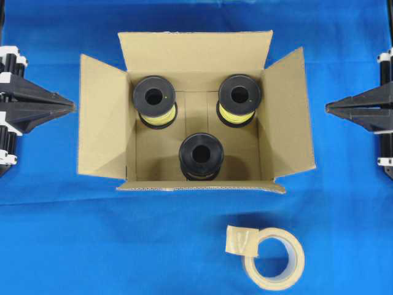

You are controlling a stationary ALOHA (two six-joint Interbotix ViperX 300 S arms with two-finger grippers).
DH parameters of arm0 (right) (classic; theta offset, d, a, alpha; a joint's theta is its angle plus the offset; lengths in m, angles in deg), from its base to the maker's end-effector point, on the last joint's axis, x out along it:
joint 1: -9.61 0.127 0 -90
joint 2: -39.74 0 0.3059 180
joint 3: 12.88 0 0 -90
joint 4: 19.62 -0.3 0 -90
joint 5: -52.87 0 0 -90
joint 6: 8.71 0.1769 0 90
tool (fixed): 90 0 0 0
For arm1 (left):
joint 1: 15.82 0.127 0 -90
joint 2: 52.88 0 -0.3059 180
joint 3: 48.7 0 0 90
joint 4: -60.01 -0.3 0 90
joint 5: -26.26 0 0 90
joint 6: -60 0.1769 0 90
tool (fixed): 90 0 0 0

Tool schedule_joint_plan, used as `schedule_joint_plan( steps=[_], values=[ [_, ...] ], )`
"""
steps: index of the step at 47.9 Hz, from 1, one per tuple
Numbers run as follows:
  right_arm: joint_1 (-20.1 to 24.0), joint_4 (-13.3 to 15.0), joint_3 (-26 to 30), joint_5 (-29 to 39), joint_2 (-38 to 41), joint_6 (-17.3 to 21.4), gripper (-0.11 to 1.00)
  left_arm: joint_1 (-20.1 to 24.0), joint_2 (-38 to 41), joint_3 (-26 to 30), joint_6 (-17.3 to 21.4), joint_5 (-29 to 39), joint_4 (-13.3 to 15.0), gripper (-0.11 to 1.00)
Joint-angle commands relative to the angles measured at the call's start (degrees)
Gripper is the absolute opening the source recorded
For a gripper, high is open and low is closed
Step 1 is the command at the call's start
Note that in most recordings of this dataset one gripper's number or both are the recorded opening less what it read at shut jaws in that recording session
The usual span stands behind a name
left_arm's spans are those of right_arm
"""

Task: Close the cardboard box.
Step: 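Move both grippers inward toward the left and right side flaps of the box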

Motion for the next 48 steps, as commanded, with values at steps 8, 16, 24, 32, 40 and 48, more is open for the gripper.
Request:
schedule_joint_plan(
  steps=[8, 16, 24, 32, 40, 48],
  values=[
    [0.0, -0.9, 2.5, 8.0, -0.4, 0.5, 0.01, 0.2, -2.9, 1.4, 1.5, 6.5, 1.4, 0.03],
    [0.0, -2.5, 3.3, 19.9, -2.8, 0.6, 0.01, 0.5, -7.6, 2.2, 2.0, 19.1, 1.4, 0.03],
    [0.0, -3.7, 3.8, 29.6, -4.4, 0.6, 0.01, 1.8, -11.9, 1.7, 1.9, 31.3, 1.4, 0.03],
    [-0.1, -3.7, 3.1, 37.4, -4.0, 0.6, 0.01, 2.3, -11.3, -0.2, 1.9, 35.9, 1.4, 0.03],
    [-0.2, -3.7, 1.3, 38.0, -1.6, 0.6, 0.01, 2.3, -7.4, -2.4, 1.9, 35.4, 1.4, 0.03],
    [-0.9, -3.7, -0.4, 35.9, 1.4, 0.6, 0.01, 2.3, -3.9, -3.5, 1.9, 32.8, 1.4, 0.03]
  ],
)
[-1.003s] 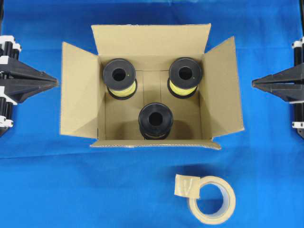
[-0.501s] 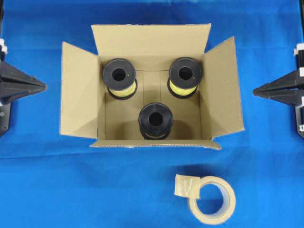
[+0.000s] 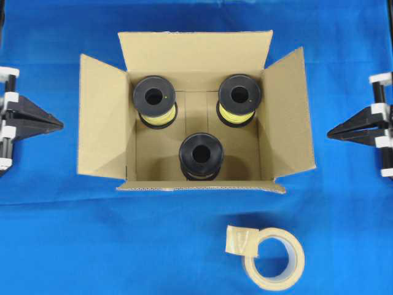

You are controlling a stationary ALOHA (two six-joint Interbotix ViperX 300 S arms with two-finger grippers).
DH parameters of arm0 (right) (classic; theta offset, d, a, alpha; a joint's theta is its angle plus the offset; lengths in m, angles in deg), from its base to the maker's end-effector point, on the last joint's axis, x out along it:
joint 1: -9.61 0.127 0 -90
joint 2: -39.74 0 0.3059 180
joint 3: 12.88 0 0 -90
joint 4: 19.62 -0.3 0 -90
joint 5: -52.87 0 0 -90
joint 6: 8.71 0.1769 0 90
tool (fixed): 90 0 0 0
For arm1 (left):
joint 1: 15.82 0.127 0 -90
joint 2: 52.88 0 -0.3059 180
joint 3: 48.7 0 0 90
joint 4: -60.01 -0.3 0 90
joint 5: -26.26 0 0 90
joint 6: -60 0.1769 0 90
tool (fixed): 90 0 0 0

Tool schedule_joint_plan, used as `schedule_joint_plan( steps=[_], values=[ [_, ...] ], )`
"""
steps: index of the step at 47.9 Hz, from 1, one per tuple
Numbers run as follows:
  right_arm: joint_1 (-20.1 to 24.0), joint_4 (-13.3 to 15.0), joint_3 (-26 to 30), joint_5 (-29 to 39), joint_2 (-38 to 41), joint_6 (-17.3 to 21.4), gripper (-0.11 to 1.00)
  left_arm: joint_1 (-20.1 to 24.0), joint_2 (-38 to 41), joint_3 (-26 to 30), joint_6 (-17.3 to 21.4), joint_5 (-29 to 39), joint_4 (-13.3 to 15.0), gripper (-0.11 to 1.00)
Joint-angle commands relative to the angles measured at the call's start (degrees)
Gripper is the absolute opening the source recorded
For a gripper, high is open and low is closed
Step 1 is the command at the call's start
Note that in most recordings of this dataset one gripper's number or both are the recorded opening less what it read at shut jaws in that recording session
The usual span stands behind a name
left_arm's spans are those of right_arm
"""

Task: Close the cardboard box.
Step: 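Move both grippers inward toward the left and right side flaps of the box, then push the left and right side flaps inward over the spools with both grippers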

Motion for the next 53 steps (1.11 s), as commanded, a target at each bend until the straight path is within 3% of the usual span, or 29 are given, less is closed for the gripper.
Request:
schedule_joint_plan(
  steps=[1, 12, 25, 33, 53],
  values=[
    [-0.5, -0.2, 0.0, -2.1, 2.1, 0.1, 0.01, 0.2, 2.2, 0.3, 0.0, -1.9, 0.1, 0.03],
    [-0.5, -0.2, -0.4, -5.5, 4.7, 0.1, 0.01, 0.2, 4.7, -0.2, -0.4, -6.4, 0.1, 0.03],
    [-0.5, -0.2, -0.1, -18.0, 10.4, -0.2, 0.01, 0.4, 12.7, -0.6, 0.1, -23.6, 0.1, 0.03],
    [-0.5, -0.2, 1.4, -25.0, 14.1, -0.2, 0.01, 1.2, 17.1, 1.0, 0.2, -30.4, 0.0, 0.03],
    [-1.2, 0.0, 4.7, -37.3, 23.6, -0.9, 0.01, 3.4, 25.6, 5.1, 0.5, -36.9, 0.1, 0.03]
  ],
)
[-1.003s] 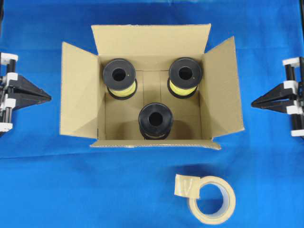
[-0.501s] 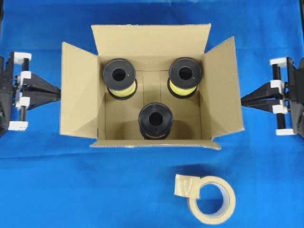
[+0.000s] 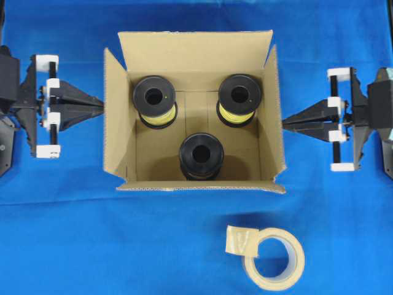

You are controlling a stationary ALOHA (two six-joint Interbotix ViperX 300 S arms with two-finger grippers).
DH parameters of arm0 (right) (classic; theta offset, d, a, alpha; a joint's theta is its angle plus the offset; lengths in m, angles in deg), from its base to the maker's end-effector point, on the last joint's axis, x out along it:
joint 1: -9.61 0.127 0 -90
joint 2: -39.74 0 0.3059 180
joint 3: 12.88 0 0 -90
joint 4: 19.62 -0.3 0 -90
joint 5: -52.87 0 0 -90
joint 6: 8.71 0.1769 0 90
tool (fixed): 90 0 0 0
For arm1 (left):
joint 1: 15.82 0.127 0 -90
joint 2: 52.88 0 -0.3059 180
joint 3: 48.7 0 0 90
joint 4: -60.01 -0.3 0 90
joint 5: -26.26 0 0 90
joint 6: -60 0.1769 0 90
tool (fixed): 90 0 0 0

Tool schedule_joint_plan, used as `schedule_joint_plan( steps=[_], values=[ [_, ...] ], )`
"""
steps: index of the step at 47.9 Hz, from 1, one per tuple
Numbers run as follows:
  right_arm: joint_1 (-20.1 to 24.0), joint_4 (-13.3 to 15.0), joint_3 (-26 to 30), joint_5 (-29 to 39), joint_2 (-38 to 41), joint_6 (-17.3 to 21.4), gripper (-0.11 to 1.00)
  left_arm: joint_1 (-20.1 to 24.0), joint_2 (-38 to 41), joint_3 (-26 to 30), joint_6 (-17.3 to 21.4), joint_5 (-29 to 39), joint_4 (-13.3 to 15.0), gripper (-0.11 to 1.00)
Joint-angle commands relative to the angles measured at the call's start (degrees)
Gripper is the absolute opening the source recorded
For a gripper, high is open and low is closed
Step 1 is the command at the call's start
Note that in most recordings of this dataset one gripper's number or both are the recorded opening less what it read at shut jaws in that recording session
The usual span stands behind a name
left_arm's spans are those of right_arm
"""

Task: Close the cardboard box.

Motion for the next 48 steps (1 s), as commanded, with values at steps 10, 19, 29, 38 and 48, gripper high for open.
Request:
schedule_joint_plan(
  steps=[10, 19, 29, 38, 48],
  values=[
    [-1.0, 0.1, 4.8, -5.9, 9.4, -0.1, 0.01, 0.7, 11.1, 6.2, 1.5, -2.7, 0.1, 0.03],
    [-1.1, 0.1, 7.8, -6.9, 16.3, -0.1, 0.01, 0.8, 18.7, 10.7, 2.6, -2.7, 0.1, 0.03],
    [-1.1, -0.1, 9.7, -7.0, 21.6, 0.0, 0.01, 0.8, 26.2, 14.2, 3.0, -3.1, 0.1, 0.03],
    [-1.4, -0.4, 9.8, -7.0, 23.2, 0.3, 0.01, 0.8, 28.8, 15.7, 3.0, -3.3, 0.1, 0.03],
    [-1.4, -0.4, 9.7, -7.0, 23.3, 0.4, 0.01, 0.8, 29.8, 17.3, 3.0, -3.5, 0.1, 0.03]
  ],
)
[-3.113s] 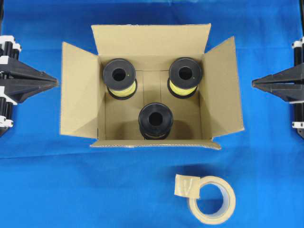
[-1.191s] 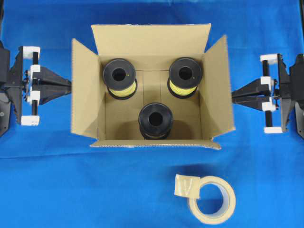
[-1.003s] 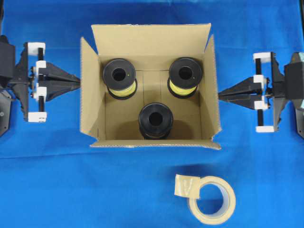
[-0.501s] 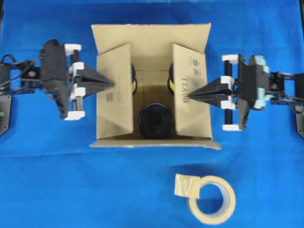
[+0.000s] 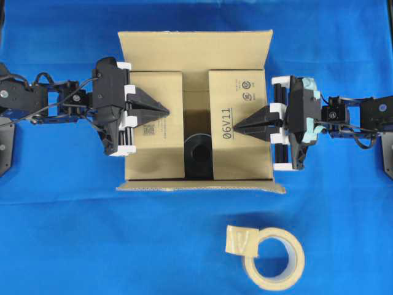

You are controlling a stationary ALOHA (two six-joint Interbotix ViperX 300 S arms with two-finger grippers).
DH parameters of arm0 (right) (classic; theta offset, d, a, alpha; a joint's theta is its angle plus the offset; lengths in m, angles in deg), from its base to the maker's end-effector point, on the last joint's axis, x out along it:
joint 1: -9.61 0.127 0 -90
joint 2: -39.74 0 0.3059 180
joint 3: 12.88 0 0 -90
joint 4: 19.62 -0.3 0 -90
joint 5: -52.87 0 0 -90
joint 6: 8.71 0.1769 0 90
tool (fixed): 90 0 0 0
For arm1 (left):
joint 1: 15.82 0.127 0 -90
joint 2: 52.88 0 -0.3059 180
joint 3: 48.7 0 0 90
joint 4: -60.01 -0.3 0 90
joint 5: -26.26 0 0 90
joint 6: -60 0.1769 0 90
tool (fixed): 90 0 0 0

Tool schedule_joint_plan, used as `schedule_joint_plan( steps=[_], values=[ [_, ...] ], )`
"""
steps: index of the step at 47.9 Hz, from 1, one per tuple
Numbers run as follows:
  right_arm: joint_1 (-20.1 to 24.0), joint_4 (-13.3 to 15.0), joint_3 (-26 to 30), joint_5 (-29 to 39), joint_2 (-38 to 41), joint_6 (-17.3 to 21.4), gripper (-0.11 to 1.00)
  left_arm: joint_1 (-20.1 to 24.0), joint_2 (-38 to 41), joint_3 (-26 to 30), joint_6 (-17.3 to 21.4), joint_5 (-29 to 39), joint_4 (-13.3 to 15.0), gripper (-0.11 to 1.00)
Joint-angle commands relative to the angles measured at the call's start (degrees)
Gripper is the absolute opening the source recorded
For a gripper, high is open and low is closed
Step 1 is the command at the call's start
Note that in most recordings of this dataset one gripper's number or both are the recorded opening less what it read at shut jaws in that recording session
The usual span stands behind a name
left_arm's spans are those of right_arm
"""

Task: Close the cardboard box.

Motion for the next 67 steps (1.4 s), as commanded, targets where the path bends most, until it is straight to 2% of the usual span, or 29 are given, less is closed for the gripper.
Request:
schedule_joint_plan(
  steps=[1, 25, 34, 39, 67],
  values=[
    [-0.2, -0.2, 1.0, -0.4, -0.4, 0.1, 0.01, 0.3, 0.1, 1.9, 0.1, -0.6, 0.1, 0.03],
    [0.2, -0.4, 1.0, -1.7, -0.4, 0.4, 0.01, 4.3, 6.6, 13.5, 0.6, -0.7, 0.1, 0.03],
    [0.2, -0.4, 1.0, -1.9, -0.4, 0.4, 0.01, 6.6, 8.7, 17.6, 4.0, -0.4, 0.1, 0.03],
    [0.3, -0.4, 1.0, -1.9, -0.4, 0.4, 0.01, 7.6, 9.8, 19.3, 4.6, -0.3, 0.1, 0.03],
    [0.2, -0.4, 0.9, -1.9, -0.4, 0.4, 0.01, 8.8, 15.6, 20.6, 4.4, -0.4, 0.1, 0.03]
  ],
)
